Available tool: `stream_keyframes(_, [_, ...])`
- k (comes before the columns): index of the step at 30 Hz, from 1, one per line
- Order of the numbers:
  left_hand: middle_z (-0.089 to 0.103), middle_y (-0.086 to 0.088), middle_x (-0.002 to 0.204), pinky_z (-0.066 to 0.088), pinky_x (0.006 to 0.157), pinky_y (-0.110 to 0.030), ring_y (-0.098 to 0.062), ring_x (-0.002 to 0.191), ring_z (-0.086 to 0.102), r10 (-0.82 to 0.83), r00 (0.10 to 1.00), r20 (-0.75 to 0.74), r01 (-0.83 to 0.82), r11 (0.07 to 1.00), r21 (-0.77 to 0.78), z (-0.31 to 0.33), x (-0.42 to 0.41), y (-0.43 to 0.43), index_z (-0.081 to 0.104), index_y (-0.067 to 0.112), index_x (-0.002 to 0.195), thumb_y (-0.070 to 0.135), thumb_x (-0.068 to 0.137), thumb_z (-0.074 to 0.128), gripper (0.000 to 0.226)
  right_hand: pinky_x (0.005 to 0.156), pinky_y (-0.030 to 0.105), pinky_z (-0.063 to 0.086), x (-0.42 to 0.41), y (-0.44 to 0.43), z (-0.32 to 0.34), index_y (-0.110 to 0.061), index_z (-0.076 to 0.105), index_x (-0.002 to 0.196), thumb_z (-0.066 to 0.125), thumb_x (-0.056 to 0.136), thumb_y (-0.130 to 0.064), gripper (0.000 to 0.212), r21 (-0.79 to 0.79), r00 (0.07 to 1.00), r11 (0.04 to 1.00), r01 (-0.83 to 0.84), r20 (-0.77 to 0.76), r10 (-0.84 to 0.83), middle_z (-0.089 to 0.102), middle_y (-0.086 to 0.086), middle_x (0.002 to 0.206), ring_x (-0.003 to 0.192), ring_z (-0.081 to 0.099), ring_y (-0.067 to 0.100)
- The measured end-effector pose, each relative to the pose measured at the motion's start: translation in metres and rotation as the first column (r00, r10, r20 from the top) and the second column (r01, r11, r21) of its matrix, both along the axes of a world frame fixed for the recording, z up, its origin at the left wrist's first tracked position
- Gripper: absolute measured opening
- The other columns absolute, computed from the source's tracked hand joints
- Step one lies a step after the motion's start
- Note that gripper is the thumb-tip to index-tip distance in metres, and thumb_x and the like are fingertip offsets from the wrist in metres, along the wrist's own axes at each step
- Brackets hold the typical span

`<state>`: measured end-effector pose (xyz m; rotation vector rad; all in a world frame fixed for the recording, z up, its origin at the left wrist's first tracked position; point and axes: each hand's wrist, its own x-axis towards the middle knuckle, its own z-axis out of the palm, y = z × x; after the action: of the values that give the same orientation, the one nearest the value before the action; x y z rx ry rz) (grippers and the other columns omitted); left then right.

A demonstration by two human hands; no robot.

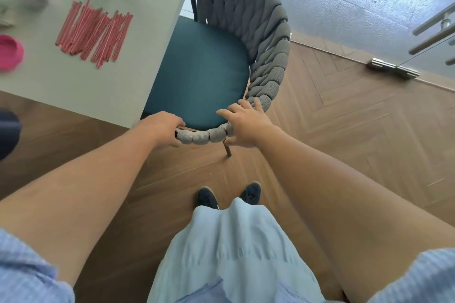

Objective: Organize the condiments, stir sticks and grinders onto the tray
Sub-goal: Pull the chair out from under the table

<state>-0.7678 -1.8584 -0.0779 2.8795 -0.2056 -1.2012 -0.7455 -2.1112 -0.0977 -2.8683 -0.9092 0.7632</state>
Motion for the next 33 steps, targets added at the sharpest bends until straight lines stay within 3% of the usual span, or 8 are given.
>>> stream_keyframes(2, [0.066,0.007,0.129,0.054,0.093,-0.037,-0.019,0.118,0.060,0.043,0.999,0.014,-0.042,0.998,-0.048,0.007,0.000,-0.006,0.057,0.029,0.140,0.052,0.078,0.076,0.069,0.118,0.068,0.013,0.010,-0.006,0.011,-0.038,0.026,0.153,0.070,0.078,-0.068,0.092,-0.021,1.000,1.000,-0.006,-0.003,0.006,0.041,0.002,0.150,0.145,0.026,0.032])
stream_keyframes(5, [0.062,0.008,0.139,0.051,0.101,-0.038,-0.017,0.127,0.057,0.106,0.994,0.023,-0.103,0.987,-0.120,0.014,-0.001,-0.015,0.052,0.029,0.145,0.058,0.077,0.076,0.078,0.118,0.067,0.014,0.028,-0.016,0.025,-0.041,0.025,0.153,0.070,0.078,-0.068,0.092,-0.038,1.000,0.999,-0.027,0.012,0.028,0.036,0.004,0.154,0.147,0.022,0.033])
stream_keyframes(10, [0.060,0.010,0.141,0.050,0.104,-0.040,-0.014,0.128,0.056,0.280,0.960,-0.010,-0.276,0.935,-0.224,0.016,0.003,-0.040,0.045,0.033,0.150,0.065,0.069,0.076,0.092,0.119,0.067,0.012,0.064,-0.034,0.033,-0.042,0.023,0.153,0.074,0.077,-0.063,0.094,-0.053,0.996,0.995,-0.088,0.005,0.089,0.030,0.004,0.158,0.149,0.016,0.033])
stream_keyframes(17, [0.063,0.011,0.133,0.052,0.101,-0.039,-0.014,0.120,0.059,0.489,0.872,-0.025,-0.481,0.845,-0.235,0.011,0.020,-0.087,0.047,0.035,0.147,0.089,0.059,0.066,0.105,0.119,0.065,0.012,0.116,-0.072,0.026,-0.042,0.021,0.154,0.074,0.074,-0.069,0.100,-0.035,0.968,0.968,-0.250,-0.006,0.250,0.027,0.003,0.160,0.150,0.015,0.034])
stream_keyframes(25, [0.055,0.006,0.146,0.048,0.106,-0.042,-0.017,0.132,0.053,0.570,0.822,-0.003,-0.559,0.805,-0.198,0.014,0.039,-0.155,0.042,0.028,0.151,0.075,0.072,0.072,0.097,0.118,0.067,0.013,0.174,-0.114,0.026,-0.041,0.019,0.155,0.075,0.071,-0.071,0.106,-0.088,0.922,0.918,-0.386,0.003,0.388,0.026,0.004,0.161,0.151,0.014,0.036])
stream_keyframes(33, [0.061,0.009,0.138,0.052,0.099,-0.039,-0.018,0.127,0.056,0.596,0.803,-0.006,-0.591,0.795,-0.133,0.010,0.044,-0.187,0.054,0.034,0.142,0.070,0.080,0.065,0.072,0.116,0.066,0.017,0.197,-0.108,0.025,-0.050,0.038,0.147,0.073,0.078,-0.065,0.078,-0.153,0.884,0.872,-0.465,-0.020,0.468,0.034,0.004,0.156,0.148,0.019,0.034])
